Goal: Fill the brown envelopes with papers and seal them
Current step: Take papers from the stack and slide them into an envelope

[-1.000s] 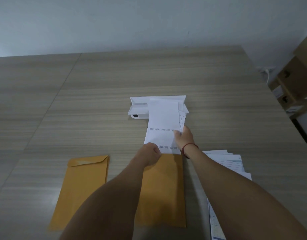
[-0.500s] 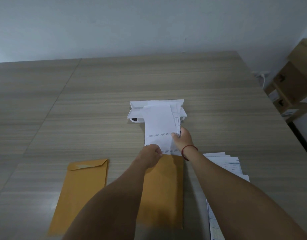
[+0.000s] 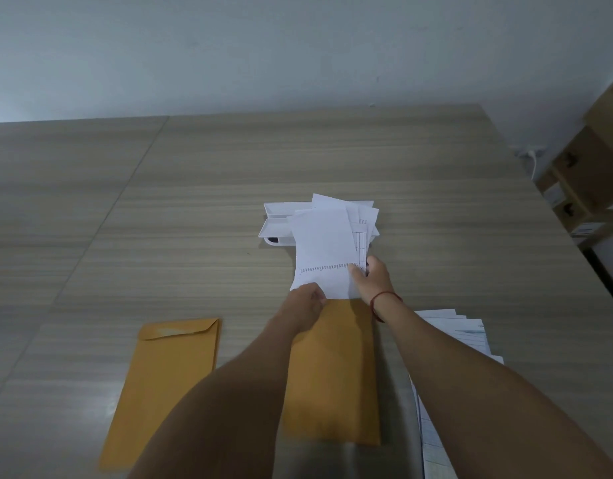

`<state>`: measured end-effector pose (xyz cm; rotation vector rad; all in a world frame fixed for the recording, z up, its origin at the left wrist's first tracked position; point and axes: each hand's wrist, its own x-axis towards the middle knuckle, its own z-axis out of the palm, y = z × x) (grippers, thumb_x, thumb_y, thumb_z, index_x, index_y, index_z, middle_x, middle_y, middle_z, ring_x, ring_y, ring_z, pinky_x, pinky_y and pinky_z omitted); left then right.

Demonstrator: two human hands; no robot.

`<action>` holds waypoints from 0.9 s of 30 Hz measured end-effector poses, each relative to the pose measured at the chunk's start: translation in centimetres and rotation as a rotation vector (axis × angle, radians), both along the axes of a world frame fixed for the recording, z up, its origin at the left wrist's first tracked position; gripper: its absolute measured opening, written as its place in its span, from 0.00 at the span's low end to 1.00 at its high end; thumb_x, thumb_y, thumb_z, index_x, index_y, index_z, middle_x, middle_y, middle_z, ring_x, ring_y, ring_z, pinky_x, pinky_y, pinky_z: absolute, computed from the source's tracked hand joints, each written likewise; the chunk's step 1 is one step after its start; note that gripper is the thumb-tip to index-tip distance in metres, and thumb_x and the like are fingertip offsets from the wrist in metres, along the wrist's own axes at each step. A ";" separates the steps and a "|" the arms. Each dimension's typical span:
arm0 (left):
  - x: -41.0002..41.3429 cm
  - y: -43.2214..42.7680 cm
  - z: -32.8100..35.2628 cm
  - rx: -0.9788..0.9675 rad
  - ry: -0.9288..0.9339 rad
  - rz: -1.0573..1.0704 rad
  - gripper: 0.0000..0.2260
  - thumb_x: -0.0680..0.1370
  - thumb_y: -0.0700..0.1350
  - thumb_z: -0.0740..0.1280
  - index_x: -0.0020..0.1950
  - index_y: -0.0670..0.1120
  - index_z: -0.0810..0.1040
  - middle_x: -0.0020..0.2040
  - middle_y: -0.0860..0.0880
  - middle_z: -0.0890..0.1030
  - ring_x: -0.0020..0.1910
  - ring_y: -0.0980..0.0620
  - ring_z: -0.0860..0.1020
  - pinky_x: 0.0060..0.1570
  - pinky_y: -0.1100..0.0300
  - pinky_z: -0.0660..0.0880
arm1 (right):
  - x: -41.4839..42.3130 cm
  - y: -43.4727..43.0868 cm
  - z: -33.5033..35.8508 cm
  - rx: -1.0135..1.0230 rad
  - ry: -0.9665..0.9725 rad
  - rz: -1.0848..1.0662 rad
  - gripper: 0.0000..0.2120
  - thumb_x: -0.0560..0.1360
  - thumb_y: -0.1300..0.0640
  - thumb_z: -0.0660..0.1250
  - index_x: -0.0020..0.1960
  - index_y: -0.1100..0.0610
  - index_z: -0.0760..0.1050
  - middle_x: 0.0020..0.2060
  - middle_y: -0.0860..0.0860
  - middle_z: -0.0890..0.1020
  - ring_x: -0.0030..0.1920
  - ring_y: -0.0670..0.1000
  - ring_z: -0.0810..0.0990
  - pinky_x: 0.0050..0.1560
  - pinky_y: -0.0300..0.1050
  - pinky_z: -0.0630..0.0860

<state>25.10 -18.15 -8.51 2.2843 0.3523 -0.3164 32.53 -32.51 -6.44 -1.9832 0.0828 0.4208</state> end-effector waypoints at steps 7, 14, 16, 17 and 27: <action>-0.1 0.2 -0.1 0.054 0.058 -0.003 0.04 0.78 0.43 0.62 0.48 0.46 0.76 0.46 0.48 0.77 0.45 0.50 0.73 0.45 0.57 0.70 | -0.1 -0.2 0.4 -0.215 -0.021 0.131 0.12 0.79 0.51 0.58 0.56 0.56 0.74 0.50 0.51 0.80 0.53 0.56 0.77 0.61 0.55 0.72; 0.1 -0.1 0.3 0.145 0.008 -0.036 0.06 0.79 0.43 0.61 0.50 0.44 0.77 0.50 0.46 0.81 0.52 0.46 0.75 0.52 0.53 0.72 | -0.1 -0.3 1.0 -0.477 -0.114 0.345 0.11 0.82 0.52 0.54 0.52 0.57 0.72 0.48 0.54 0.78 0.54 0.57 0.76 0.62 0.50 0.65; 0.2 -0.3 0.4 0.154 -0.006 -0.034 0.06 0.79 0.43 0.61 0.50 0.43 0.76 0.51 0.45 0.80 0.53 0.45 0.75 0.52 0.51 0.73 | -0.3 -0.3 0.7 -0.498 -0.122 0.361 0.11 0.81 0.51 0.56 0.46 0.57 0.69 0.42 0.54 0.77 0.50 0.58 0.77 0.64 0.51 0.66; 0.3 -0.3 0.4 0.158 -0.005 -0.028 0.05 0.79 0.43 0.61 0.49 0.44 0.76 0.51 0.45 0.80 0.53 0.45 0.75 0.52 0.52 0.72 | -0.3 -0.3 0.6 -0.484 -0.117 0.350 0.11 0.81 0.50 0.56 0.45 0.57 0.69 0.42 0.54 0.77 0.49 0.58 0.77 0.64 0.51 0.66; 0.3 0.2 0.2 0.176 -0.035 -0.032 0.05 0.78 0.41 0.62 0.49 0.43 0.77 0.49 0.44 0.81 0.52 0.44 0.76 0.53 0.48 0.74 | -1.1 -0.7 0.0 -0.289 -0.045 0.202 0.12 0.78 0.49 0.63 0.55 0.55 0.76 0.51 0.51 0.82 0.53 0.55 0.79 0.61 0.54 0.74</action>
